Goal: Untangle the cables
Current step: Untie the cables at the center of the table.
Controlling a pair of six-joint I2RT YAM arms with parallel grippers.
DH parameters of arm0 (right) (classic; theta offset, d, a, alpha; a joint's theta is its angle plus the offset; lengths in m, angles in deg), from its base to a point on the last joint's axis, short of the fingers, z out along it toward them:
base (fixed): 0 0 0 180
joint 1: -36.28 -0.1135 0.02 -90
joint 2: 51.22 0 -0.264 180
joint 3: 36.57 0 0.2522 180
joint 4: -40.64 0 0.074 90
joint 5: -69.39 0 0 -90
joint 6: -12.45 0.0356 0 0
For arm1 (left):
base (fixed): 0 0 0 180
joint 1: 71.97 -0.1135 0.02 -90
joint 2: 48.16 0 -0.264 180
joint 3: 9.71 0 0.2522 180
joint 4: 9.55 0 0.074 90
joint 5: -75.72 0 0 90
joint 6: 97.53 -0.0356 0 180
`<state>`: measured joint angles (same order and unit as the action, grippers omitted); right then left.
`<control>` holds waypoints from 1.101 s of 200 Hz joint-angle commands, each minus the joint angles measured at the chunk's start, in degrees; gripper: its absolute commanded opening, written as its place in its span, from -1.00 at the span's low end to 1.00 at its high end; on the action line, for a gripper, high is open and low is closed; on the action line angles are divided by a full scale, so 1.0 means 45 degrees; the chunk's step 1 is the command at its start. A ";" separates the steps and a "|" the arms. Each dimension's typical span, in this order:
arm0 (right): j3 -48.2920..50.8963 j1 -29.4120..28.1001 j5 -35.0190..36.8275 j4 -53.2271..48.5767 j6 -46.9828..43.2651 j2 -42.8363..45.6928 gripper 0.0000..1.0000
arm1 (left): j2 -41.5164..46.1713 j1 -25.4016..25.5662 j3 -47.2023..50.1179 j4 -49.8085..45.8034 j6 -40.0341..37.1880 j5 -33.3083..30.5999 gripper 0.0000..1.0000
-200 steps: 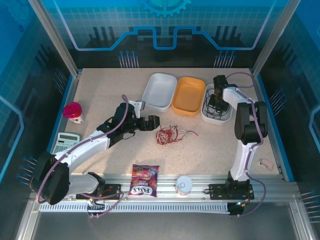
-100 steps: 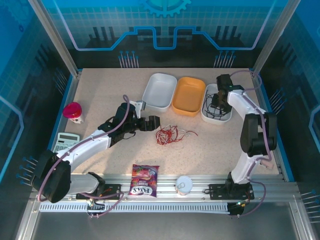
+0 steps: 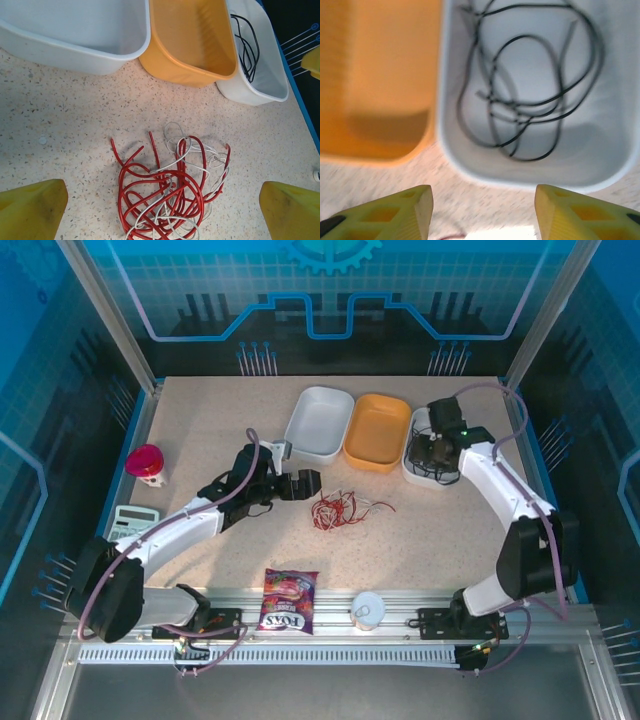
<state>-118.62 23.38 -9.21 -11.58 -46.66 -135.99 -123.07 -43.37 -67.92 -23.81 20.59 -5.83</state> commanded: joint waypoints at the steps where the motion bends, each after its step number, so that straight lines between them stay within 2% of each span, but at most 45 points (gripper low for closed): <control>1: 0.0786 -0.1329 -0.0191 -0.0079 0.0922 0.0756 0.13 | -0.0456 -0.0081 -0.0481 -0.0506 0.0236 0.0150 0.98; 36: 0.2543 -0.2743 -0.0384 0.0631 0.2953 0.1338 0.13 | -0.1212 0.0046 -0.0648 -0.0618 0.0019 0.0583 0.98; 52: 0.3547 -0.3124 -0.0717 0.1573 0.3995 0.1442 0.24 | -0.1695 0.0285 -0.0964 -0.0726 -0.0281 0.0556 0.99; 99: 0.5255 -0.3401 -0.1125 0.3608 0.6002 0.1213 0.42 | -0.3704 0.1143 -0.2367 -0.1275 -0.1497 -0.0034 0.98; 137: 0.5266 -0.3348 -0.1077 0.4076 0.6392 0.0855 0.61 | -0.4834 0.1697 -0.3057 -0.1328 -0.2040 -0.0153 0.90; 172: 0.4652 -0.3324 -0.1302 0.3877 0.6421 -0.0249 0.62 | -0.5571 0.1947 -0.3554 -0.1279 -0.2245 -0.0453 0.75; 220: 0.4055 -0.3340 -0.1631 0.3949 0.6340 -0.1431 0.57 | -0.6239 0.2022 -0.3782 -0.1381 -0.2320 -0.0678 0.44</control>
<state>-98.49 8.58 -15.53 5.67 -18.98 -140.87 -149.92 -34.67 -83.59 -28.86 11.50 -7.52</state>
